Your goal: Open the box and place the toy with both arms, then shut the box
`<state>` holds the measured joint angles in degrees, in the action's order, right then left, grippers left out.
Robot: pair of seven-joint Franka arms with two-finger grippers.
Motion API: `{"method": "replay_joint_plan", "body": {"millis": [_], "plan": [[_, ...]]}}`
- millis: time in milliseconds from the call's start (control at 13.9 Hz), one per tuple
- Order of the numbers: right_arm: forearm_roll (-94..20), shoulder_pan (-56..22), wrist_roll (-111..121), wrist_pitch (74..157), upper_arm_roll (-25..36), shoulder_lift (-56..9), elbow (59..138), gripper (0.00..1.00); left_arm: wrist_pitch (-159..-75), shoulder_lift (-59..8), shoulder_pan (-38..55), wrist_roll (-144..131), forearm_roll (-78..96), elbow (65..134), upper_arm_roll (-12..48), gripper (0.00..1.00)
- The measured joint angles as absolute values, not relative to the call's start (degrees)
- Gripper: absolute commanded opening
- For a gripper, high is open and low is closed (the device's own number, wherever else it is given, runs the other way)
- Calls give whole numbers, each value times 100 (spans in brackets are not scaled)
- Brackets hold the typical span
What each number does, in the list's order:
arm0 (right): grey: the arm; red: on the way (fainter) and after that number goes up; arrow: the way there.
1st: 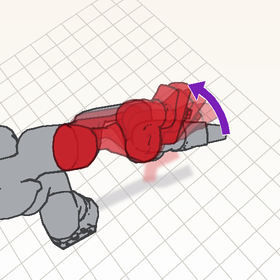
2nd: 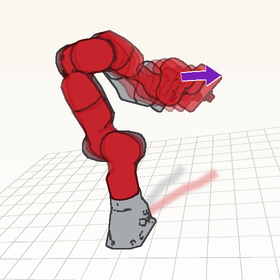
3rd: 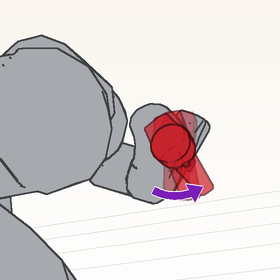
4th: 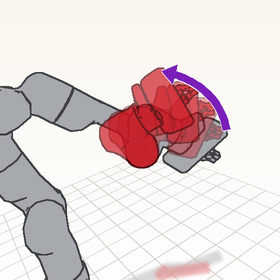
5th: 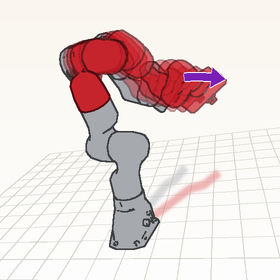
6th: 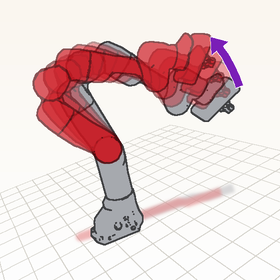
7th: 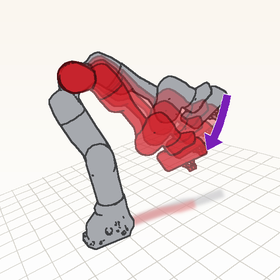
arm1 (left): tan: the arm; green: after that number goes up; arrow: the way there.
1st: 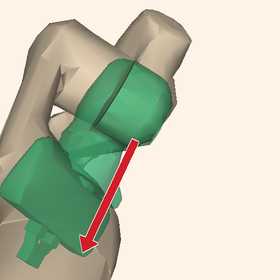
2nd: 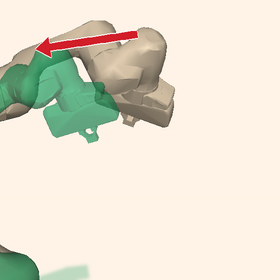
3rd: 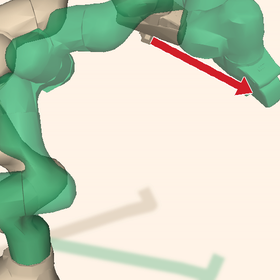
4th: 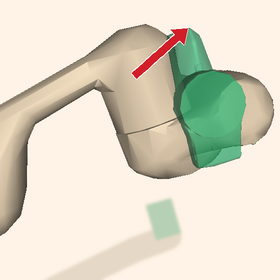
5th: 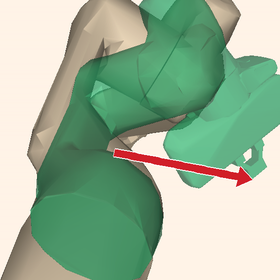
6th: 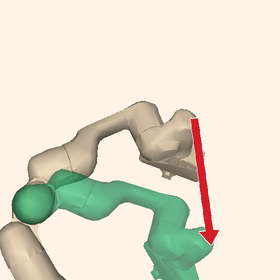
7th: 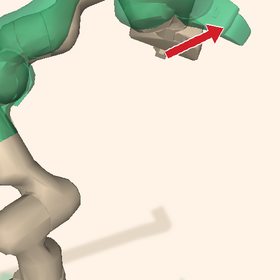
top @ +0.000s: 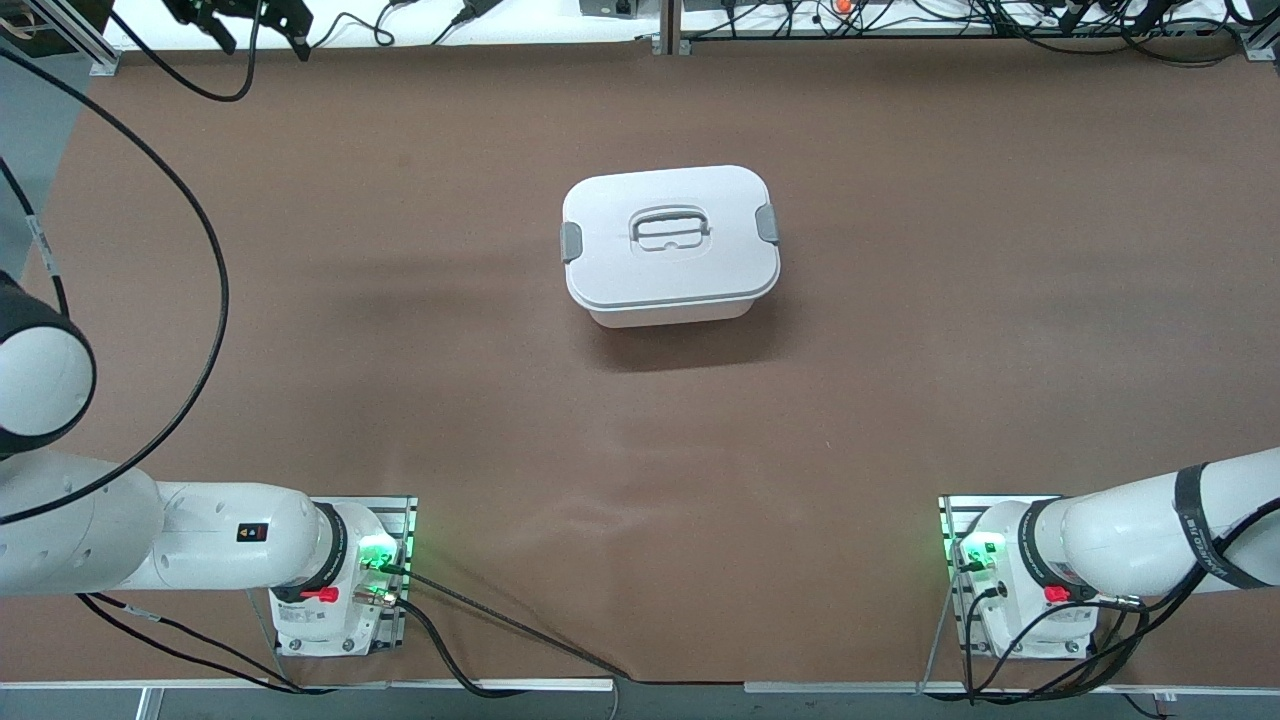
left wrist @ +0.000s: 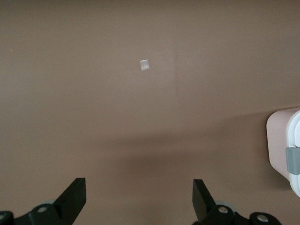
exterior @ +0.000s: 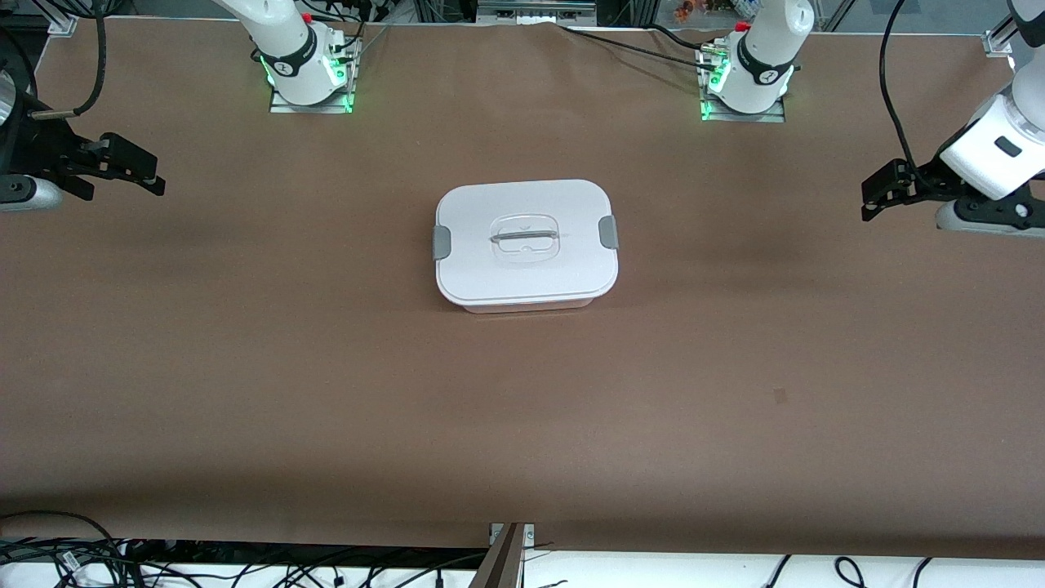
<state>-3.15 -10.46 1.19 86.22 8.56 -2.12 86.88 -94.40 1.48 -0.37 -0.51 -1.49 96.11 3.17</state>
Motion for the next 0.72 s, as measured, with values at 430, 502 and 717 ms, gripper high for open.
{"method": "replay_joint_plan", "body": {"millis": [430, 502, 717], "plan": [[-315, -1046, 119, 8622, 856, -212, 8688, 100, -9520, 265, -12, -310, -148, 9840, 161, 100], [-315, -1046, 119, 8622, 856, -212, 8687, 100, -9521, 246, -4, -311, -148, 9836, 161, 100], [-315, -1046, 119, 8622, 856, -212, 8687, 100, -9525, 218, 11, -313, -148, 9832, 161, 100]]}}
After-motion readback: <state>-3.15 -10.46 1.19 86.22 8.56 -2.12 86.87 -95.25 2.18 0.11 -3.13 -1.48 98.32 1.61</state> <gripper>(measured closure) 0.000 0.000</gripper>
